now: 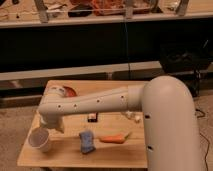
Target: Pick up the ceramic cup
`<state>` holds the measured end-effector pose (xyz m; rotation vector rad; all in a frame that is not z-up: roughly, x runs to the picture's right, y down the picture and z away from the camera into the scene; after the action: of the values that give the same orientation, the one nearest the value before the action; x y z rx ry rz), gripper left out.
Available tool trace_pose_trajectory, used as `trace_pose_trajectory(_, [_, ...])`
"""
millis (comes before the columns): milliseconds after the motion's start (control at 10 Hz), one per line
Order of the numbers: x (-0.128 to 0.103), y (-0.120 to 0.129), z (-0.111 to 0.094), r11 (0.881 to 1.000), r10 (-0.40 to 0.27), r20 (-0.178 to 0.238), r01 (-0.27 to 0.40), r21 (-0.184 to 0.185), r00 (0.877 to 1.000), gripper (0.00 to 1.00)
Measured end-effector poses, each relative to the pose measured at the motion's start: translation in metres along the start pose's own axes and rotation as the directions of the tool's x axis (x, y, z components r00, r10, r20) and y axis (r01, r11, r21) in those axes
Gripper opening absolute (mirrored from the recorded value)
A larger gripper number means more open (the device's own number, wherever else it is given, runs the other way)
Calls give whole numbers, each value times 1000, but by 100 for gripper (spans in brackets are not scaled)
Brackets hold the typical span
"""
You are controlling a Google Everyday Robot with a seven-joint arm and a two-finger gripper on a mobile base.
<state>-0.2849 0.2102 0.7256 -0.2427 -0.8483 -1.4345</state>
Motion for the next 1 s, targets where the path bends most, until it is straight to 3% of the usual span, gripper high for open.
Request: trace_pose_trajectory(1000, [4,4,11,1000,-15,10,15,-2,1000,80])
